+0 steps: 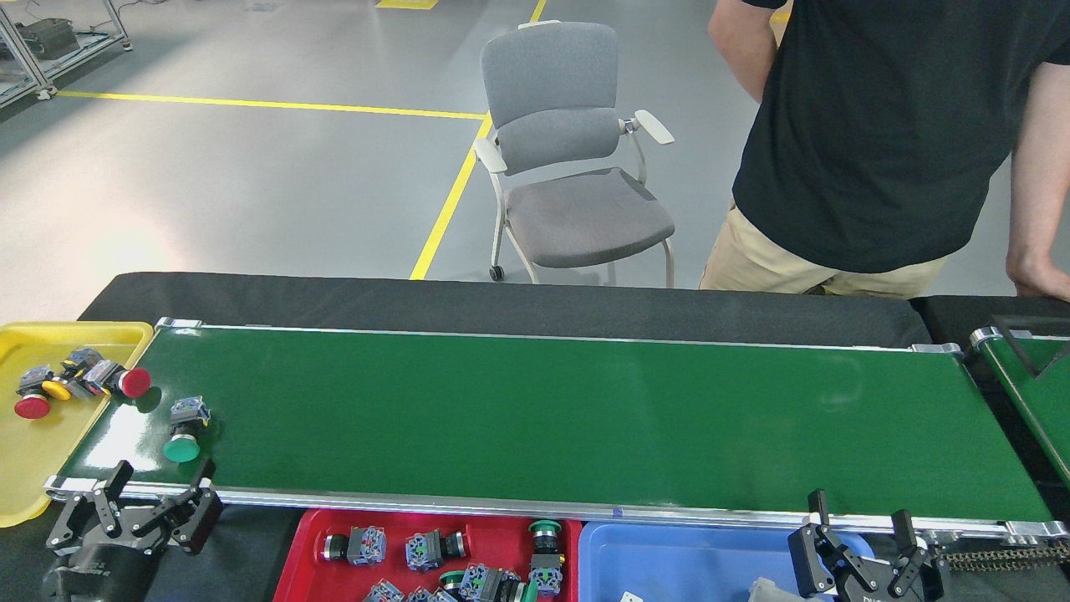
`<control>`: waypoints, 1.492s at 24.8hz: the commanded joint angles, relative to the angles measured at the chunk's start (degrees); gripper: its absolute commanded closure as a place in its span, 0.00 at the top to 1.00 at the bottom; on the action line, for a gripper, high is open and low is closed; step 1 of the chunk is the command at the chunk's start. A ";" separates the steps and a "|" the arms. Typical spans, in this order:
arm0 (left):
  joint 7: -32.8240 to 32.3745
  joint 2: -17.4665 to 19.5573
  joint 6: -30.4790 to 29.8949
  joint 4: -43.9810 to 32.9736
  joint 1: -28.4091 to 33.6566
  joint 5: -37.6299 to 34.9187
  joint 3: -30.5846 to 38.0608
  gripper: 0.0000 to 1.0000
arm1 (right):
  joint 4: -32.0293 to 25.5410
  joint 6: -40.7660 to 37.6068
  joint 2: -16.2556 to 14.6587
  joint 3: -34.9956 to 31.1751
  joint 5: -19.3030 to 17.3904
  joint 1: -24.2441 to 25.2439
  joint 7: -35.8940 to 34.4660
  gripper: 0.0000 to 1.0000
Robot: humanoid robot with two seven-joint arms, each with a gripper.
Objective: Pick switch part from conveyor to tray
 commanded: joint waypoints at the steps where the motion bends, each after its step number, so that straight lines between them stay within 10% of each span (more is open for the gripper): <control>1: 0.26 1.60 -0.01 3.30 -2.86 -0.01 -0.34 1.00 | -0.88 -0.28 -0.18 -0.06 -0.12 -1.42 -0.03 0.99; 9: 0.26 3.01 0.78 15.61 -10.86 -0.10 -3.16 0.97 | -0.88 -0.28 -0.18 0.02 -0.39 -1.86 -0.03 0.99; 15: 1.67 4.41 6.41 33.45 -22.46 0.16 -7.20 0.26 | -0.88 -0.28 0.08 0.02 -0.47 -2.65 -0.03 0.99; 22: 5.10 3.97 4.39 30.90 -22.11 0.60 -7.55 0.05 | -0.88 -0.28 -0.01 0.02 -0.47 -3.00 -0.03 0.99; 31: 0.70 -1.56 -16.97 -15.68 7.60 7.11 -7.64 0.15 | -0.88 -0.19 0.17 0.02 -0.47 -3.00 -0.03 0.99; 35: -2.55 -7.98 -24.00 -32.12 20.26 6.93 -11.86 0.41 | -0.88 -0.11 0.08 -0.06 -0.56 -3.09 -0.03 0.99; 37: -3.16 -10.79 -24.00 -32.29 21.22 6.93 -15.55 0.72 | -0.97 -0.19 -0.10 -0.24 -0.56 -3.00 -0.03 0.99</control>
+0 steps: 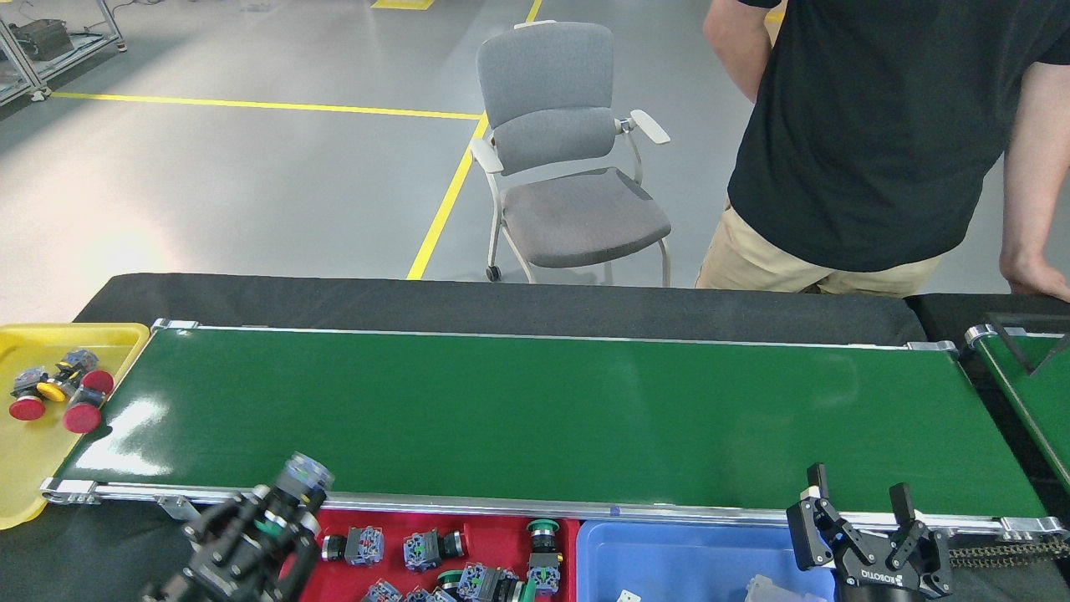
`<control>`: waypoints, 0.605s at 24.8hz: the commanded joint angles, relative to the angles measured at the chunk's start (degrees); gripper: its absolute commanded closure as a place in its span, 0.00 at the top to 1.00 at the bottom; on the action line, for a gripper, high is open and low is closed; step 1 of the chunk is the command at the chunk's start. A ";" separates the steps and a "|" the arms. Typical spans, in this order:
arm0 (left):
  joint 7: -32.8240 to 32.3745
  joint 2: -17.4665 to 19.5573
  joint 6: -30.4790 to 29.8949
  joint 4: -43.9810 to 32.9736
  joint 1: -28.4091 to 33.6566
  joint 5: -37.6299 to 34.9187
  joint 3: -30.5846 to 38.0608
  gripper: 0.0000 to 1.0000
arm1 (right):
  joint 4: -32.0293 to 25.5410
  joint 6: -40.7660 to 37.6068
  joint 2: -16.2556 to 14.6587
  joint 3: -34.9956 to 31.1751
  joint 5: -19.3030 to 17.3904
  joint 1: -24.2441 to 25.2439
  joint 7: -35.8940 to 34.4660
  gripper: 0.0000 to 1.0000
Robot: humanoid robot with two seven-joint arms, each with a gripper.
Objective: Pick switch part from conveyor to tray
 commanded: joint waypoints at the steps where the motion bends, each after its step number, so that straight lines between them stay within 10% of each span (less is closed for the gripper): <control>1: -0.67 -1.63 -1.37 -1.13 -0.13 -0.06 -2.12 0.94 | -0.90 0.19 -0.06 -0.25 -0.14 -0.14 -0.05 0.99; 8: -0.58 -2.69 -1.37 -0.87 -0.57 -0.15 4.38 1.00 | -0.82 0.28 -0.24 -0.52 -0.23 -0.14 -0.05 0.99; 15: 0.03 -1.19 16.48 9.59 -2.77 -0.32 19.50 1.00 | -0.82 0.19 -0.24 -0.43 -0.23 -0.14 -0.05 0.99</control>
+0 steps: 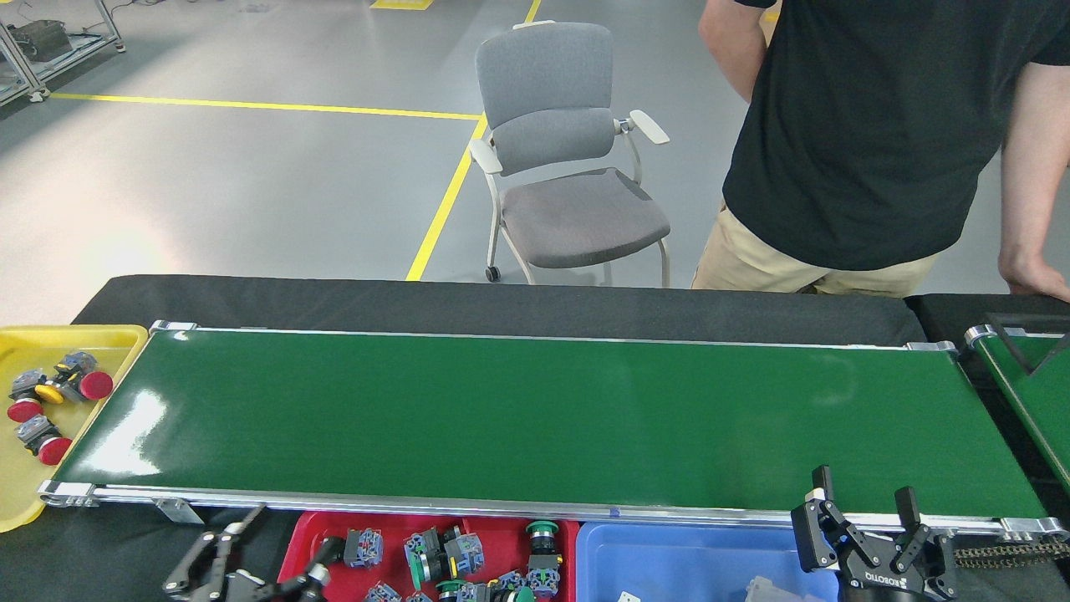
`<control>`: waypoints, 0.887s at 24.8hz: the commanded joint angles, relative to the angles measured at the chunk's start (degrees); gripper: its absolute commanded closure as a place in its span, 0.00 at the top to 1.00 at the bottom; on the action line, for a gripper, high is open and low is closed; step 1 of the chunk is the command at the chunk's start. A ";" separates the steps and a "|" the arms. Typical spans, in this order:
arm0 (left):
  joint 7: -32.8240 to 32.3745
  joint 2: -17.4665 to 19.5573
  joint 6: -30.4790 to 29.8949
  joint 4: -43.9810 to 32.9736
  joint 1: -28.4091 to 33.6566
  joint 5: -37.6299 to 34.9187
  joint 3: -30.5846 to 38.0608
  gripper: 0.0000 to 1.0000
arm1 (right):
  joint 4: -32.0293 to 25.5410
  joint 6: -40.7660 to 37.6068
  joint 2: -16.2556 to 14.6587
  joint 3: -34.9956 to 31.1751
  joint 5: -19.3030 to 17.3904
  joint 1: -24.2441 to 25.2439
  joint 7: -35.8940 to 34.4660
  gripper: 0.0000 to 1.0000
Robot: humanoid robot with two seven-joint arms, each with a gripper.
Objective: Pick switch part from conveyor to tray
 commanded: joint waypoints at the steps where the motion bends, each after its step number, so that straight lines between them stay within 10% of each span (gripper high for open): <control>1: 0.82 2.03 3.71 3.14 -1.42 -0.03 3.20 1.00 | -0.80 -0.10 -0.14 -0.16 -0.14 -0.43 -0.05 0.99; 22: 0.82 7.22 3.62 4.90 -2.82 0.15 4.34 1.00 | -0.80 -0.19 -0.49 0.01 -0.14 -0.08 -0.05 0.99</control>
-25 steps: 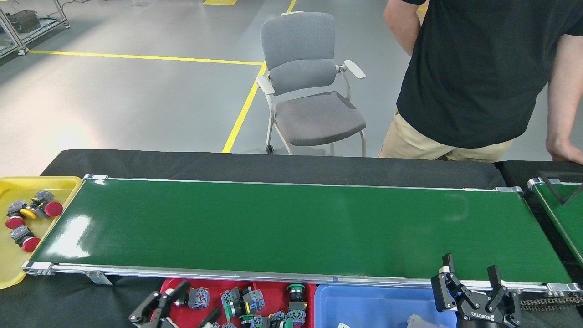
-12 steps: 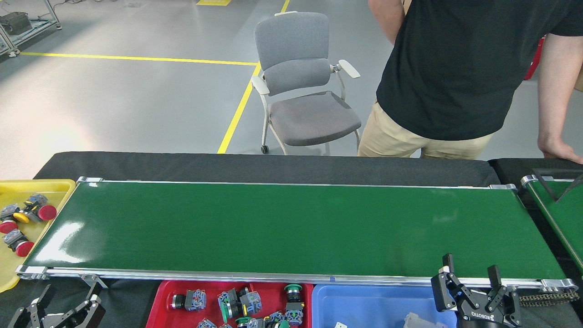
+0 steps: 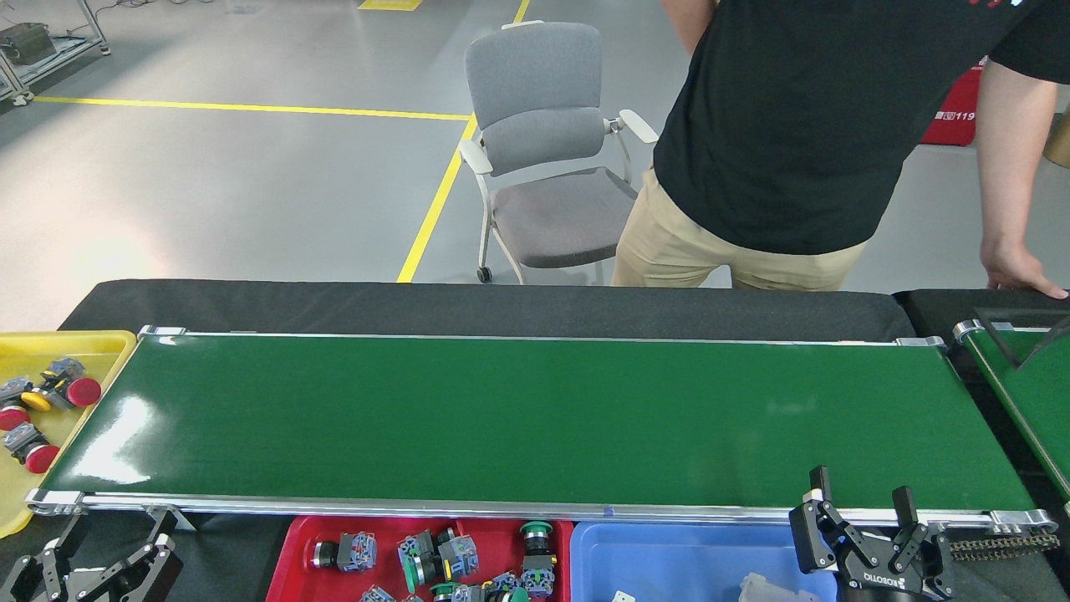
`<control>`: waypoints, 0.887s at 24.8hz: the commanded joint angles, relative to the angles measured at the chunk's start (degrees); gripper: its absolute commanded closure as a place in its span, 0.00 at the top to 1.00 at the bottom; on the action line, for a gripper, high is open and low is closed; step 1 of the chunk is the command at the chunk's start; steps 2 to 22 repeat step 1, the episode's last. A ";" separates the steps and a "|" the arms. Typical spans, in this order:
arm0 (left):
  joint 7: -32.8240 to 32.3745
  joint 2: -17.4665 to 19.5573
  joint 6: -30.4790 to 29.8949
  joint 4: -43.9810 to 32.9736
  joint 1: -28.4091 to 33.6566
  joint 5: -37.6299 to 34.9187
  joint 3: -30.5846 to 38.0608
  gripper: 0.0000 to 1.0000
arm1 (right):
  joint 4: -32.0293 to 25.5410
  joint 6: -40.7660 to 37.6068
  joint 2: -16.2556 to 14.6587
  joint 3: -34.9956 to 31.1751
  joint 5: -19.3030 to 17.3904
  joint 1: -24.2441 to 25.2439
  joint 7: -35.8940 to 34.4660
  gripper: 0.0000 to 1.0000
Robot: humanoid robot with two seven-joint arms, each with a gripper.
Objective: Pick switch part from conveyor to tray
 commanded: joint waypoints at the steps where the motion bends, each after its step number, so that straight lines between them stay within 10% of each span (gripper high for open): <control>1: 0.45 0.77 -0.21 -0.45 -0.46 0.14 0.30 1.00 | -0.71 -0.25 -0.45 -0.04 -0.14 -0.16 -0.05 0.99; 22: 0.45 0.77 -0.21 -0.45 -0.46 0.14 0.30 1.00 | -0.71 -0.25 -0.45 -0.04 -0.14 -0.16 -0.05 0.99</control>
